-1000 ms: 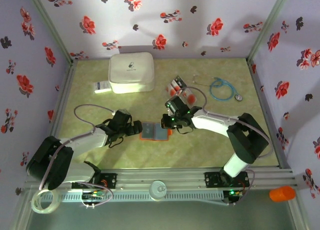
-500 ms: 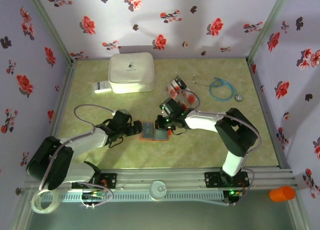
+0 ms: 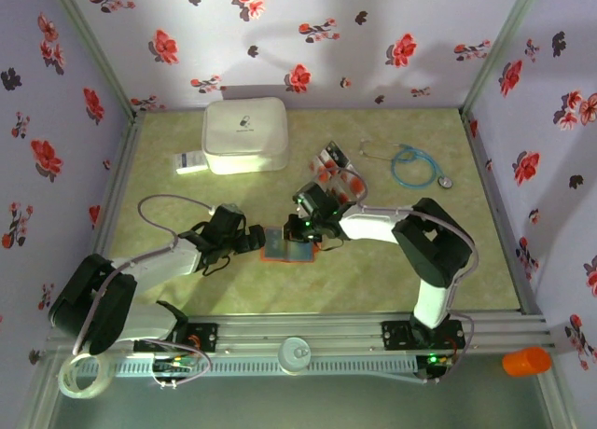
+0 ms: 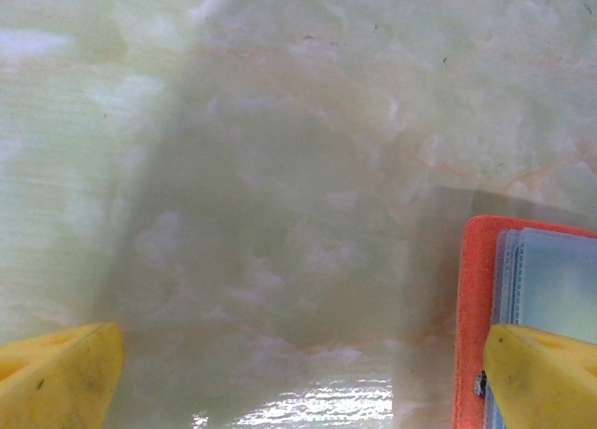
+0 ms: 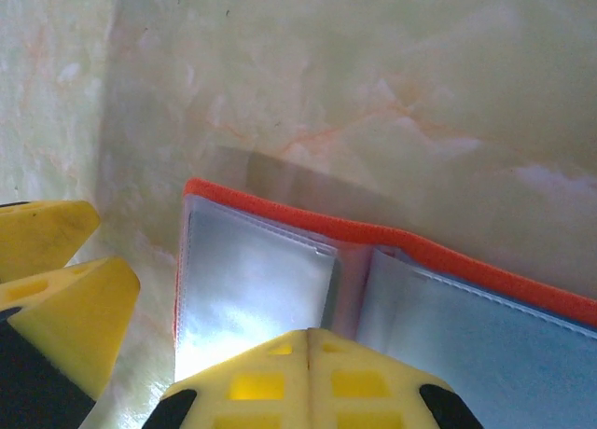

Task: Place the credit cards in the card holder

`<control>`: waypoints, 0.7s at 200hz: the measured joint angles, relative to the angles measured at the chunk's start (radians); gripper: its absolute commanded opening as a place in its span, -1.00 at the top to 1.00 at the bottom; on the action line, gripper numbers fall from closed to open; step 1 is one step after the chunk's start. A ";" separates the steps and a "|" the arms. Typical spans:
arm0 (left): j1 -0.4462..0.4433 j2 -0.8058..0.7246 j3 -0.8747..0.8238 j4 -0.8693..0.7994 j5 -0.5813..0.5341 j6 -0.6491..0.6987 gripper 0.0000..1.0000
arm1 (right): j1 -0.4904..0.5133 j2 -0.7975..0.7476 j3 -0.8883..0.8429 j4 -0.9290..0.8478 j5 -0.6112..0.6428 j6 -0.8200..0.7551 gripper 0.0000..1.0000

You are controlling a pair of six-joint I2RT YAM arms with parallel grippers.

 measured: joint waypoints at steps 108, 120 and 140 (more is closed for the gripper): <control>-0.002 -0.016 0.000 0.000 0.001 0.000 -0.99 | 0.003 0.046 0.006 0.045 -0.019 0.020 1.00; -0.006 -0.017 0.000 0.000 0.003 0.000 -0.99 | 0.003 0.048 0.006 0.047 -0.021 0.023 1.00; -0.016 -0.017 0.000 0.000 0.003 0.000 -0.99 | 0.003 0.052 0.006 0.053 -0.023 0.026 1.00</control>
